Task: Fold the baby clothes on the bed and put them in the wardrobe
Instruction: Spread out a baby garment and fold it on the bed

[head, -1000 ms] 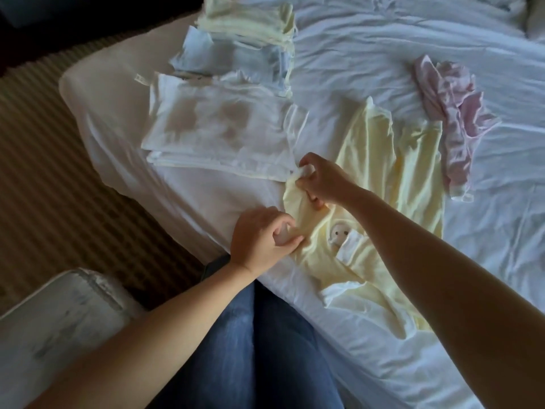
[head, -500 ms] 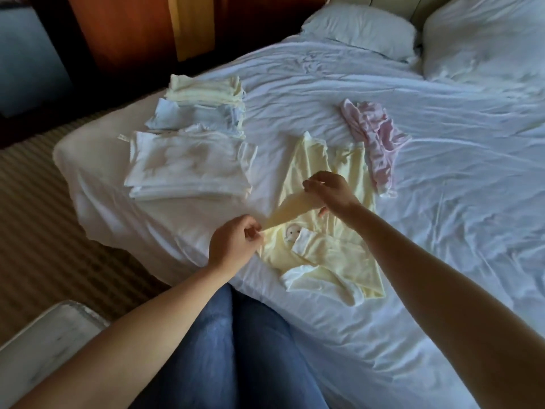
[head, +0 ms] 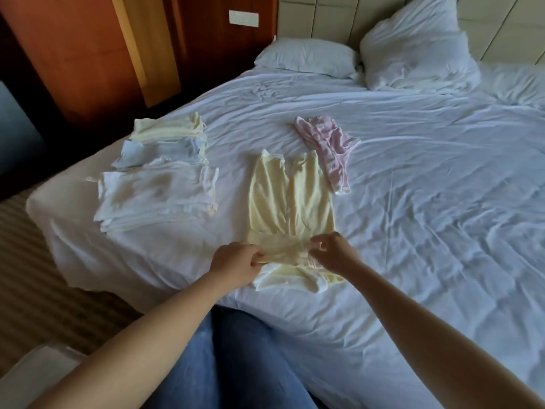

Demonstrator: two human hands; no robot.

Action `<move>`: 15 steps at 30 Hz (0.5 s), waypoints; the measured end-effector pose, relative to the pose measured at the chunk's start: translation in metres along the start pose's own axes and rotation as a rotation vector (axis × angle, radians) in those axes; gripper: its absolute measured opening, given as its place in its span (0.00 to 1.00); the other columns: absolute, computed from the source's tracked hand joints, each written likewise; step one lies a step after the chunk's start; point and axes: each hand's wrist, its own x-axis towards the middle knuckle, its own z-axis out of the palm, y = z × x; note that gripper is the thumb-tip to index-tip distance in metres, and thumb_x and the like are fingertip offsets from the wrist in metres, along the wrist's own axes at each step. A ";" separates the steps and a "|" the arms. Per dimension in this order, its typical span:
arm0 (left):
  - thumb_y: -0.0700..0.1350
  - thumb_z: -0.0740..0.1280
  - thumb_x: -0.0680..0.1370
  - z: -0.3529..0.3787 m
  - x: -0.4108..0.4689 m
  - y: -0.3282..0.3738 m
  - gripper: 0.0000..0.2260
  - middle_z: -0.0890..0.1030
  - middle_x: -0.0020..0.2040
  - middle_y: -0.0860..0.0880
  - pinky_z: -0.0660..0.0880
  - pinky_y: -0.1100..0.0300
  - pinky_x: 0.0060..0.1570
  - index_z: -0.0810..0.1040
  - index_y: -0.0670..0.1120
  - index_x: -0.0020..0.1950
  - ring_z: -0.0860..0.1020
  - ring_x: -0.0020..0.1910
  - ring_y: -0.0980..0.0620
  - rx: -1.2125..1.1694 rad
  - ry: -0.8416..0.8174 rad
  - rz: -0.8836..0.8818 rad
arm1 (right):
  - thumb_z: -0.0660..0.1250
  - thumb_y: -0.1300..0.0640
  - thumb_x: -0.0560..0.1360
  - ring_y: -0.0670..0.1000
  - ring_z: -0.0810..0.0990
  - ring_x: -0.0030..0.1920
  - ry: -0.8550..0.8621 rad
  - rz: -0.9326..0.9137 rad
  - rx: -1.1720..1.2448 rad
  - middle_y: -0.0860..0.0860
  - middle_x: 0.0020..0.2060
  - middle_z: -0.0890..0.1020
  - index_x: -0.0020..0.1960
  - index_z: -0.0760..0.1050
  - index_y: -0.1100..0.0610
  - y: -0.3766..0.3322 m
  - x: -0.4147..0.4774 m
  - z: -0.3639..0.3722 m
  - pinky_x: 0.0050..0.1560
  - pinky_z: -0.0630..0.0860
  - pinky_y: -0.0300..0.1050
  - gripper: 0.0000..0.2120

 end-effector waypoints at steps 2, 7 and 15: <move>0.54 0.57 0.77 -0.004 0.003 0.001 0.18 0.80 0.59 0.55 0.74 0.56 0.56 0.82 0.56 0.60 0.78 0.57 0.51 0.027 0.021 0.010 | 0.65 0.49 0.76 0.52 0.73 0.63 0.088 -0.038 -0.124 0.51 0.62 0.72 0.65 0.76 0.46 0.005 -0.010 0.005 0.58 0.75 0.49 0.18; 0.48 0.61 0.80 0.005 0.010 0.003 0.17 0.74 0.66 0.50 0.70 0.54 0.62 0.76 0.49 0.68 0.71 0.67 0.48 0.056 0.136 0.275 | 0.58 0.50 0.79 0.49 0.68 0.71 0.160 -0.376 -0.159 0.47 0.69 0.73 0.71 0.71 0.47 0.011 -0.022 0.016 0.66 0.69 0.47 0.20; 0.66 0.44 0.79 0.028 0.014 -0.002 0.33 0.30 0.77 0.49 0.34 0.55 0.74 0.32 0.54 0.77 0.31 0.76 0.51 0.223 -0.334 0.108 | 0.32 0.26 0.68 0.47 0.33 0.76 -0.145 -0.398 -0.380 0.43 0.76 0.36 0.78 0.38 0.40 0.027 -0.026 0.042 0.74 0.31 0.47 0.40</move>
